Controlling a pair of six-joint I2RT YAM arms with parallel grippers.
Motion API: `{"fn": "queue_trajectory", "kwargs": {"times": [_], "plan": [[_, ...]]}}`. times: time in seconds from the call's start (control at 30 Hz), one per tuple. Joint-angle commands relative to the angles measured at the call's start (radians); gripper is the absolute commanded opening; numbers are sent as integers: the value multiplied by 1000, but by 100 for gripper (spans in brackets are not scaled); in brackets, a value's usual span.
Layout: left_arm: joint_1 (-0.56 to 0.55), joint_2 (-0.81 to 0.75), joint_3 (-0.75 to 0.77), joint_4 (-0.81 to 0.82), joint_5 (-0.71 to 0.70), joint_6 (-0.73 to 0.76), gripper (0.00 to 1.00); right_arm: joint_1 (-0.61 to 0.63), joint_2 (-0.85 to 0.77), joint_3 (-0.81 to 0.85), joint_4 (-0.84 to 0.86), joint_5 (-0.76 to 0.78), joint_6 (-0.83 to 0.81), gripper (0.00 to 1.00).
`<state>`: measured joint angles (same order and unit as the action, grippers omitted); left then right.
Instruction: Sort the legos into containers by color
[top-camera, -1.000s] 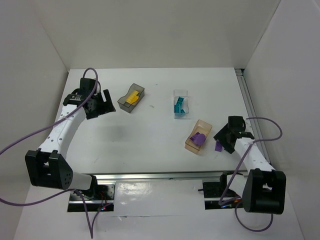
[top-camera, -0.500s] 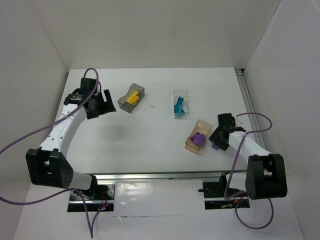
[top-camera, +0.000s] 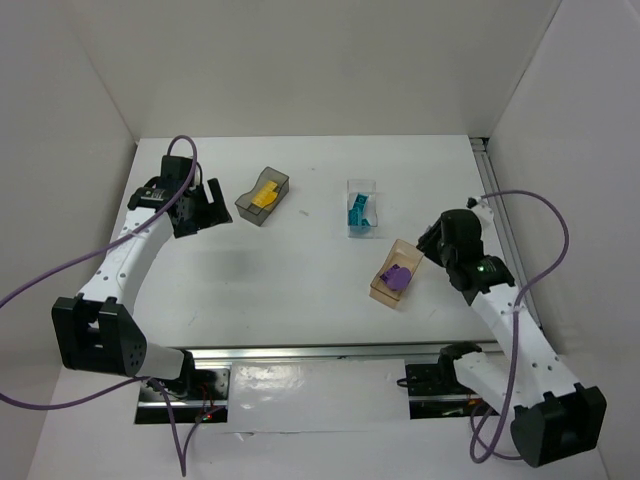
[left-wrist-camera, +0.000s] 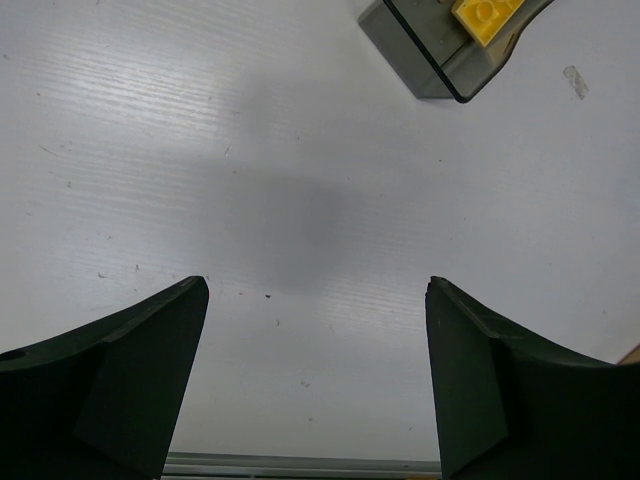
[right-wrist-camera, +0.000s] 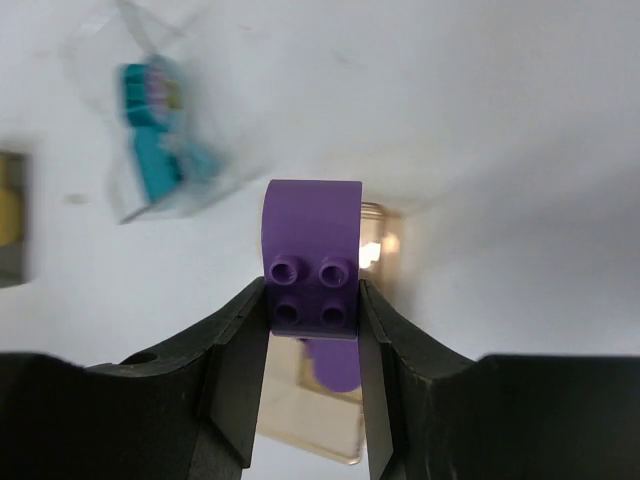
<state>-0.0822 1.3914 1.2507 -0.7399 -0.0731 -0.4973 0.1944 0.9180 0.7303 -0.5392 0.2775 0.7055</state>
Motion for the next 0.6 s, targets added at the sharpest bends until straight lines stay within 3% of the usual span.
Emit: {"fn": "queue_trajectory", "kwargs": {"times": [0.0,0.23,0.37,0.57], "plan": [[-4,12,27,11,-1,10,93,51,19,75,18,-33,-54,23],[-4,3,27,11,-27,9,93,190,199,119,60,-34,-46,24],[-4,3,36,2,-27,9,93,191,232,101,116,-34,-37,28],[-4,3,36,2,-16,9,93,179,259,115,76,26,-28,62]]}}
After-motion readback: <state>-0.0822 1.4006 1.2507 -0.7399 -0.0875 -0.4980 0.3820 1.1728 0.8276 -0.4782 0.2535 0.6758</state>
